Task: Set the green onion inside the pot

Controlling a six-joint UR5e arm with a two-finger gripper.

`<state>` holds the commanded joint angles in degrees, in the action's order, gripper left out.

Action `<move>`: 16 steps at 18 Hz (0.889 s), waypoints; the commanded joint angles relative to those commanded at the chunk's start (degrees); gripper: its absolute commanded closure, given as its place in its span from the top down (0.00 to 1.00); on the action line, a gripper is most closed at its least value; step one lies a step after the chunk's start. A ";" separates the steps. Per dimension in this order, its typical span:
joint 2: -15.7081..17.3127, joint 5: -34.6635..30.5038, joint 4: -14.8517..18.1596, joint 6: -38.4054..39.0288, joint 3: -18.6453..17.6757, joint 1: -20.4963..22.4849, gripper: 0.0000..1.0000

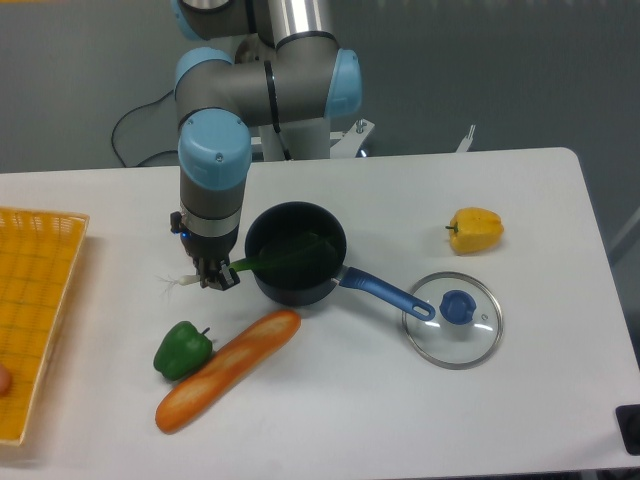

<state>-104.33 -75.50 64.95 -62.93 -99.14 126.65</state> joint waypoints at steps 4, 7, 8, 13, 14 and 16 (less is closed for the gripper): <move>-0.09 0.27 0.09 -0.35 -0.26 0.00 0.00; 0.00 0.09 0.09 -0.44 -0.79 0.00 0.00; 0.00 0.09 0.09 -0.44 -0.88 0.00 0.00; 0.00 0.00 0.18 -0.62 -0.79 -0.09 0.00; 0.00 -0.08 0.18 -0.62 -0.88 -0.09 0.00; 0.00 -0.08 0.26 -0.62 -0.79 -0.09 0.04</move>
<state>-104.33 -75.59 65.21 -63.54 -99.93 126.56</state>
